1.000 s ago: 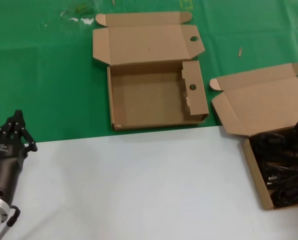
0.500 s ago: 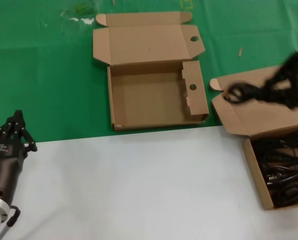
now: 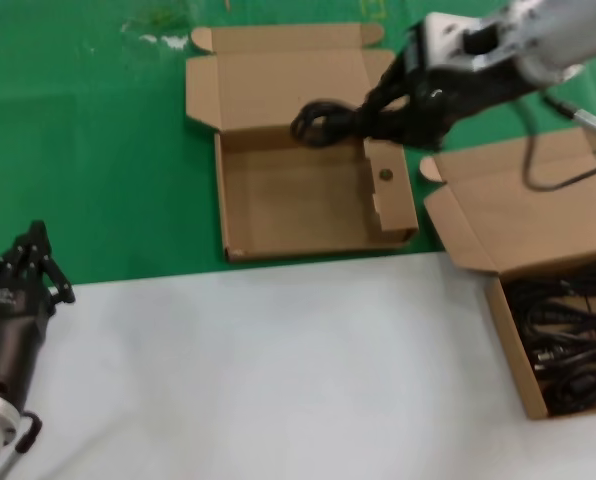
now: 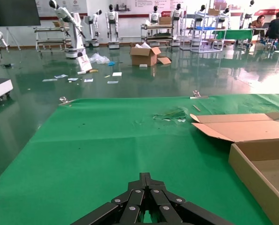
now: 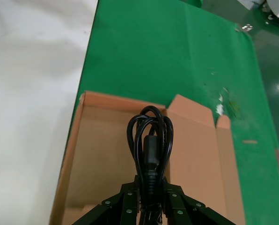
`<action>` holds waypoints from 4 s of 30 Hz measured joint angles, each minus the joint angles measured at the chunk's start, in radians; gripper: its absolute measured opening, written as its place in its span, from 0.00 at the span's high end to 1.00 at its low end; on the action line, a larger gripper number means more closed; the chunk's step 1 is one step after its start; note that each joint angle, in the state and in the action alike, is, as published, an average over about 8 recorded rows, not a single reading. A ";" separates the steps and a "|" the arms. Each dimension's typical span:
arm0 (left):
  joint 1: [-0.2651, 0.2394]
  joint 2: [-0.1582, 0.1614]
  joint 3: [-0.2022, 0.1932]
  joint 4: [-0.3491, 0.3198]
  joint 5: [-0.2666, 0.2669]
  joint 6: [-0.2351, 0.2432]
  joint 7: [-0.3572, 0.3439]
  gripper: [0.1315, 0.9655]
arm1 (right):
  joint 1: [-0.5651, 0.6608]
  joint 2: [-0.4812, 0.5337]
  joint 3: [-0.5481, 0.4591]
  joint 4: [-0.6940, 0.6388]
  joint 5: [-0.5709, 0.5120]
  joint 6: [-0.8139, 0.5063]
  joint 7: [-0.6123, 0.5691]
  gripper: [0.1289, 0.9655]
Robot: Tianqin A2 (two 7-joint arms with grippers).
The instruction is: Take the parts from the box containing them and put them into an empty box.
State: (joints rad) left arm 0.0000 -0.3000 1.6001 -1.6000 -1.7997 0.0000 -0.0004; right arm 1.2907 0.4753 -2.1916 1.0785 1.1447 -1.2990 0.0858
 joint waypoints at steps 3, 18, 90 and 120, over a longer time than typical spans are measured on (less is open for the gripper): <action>0.000 0.000 0.000 0.000 0.000 0.000 0.000 0.99 | 0.013 -0.069 -0.024 -0.106 -0.017 0.051 -0.042 0.90; 0.000 0.000 0.000 0.000 0.000 0.000 0.000 0.99 | 0.100 -0.355 -0.025 -0.712 0.023 0.307 -0.337 0.90; 0.000 0.000 0.000 0.000 0.000 0.000 0.001 0.61 | -0.597 -0.208 0.409 0.003 0.509 0.729 -0.272 0.00; 0.000 0.000 0.000 0.000 0.000 0.000 0.000 0.05 | -1.082 -0.185 0.537 0.366 0.611 1.128 -0.142 0.00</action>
State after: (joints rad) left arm 0.0000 -0.3000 1.6000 -1.6000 -1.7999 0.0000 -0.0001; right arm 0.2082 0.2901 -1.6549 1.4443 1.7559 -0.1712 -0.0562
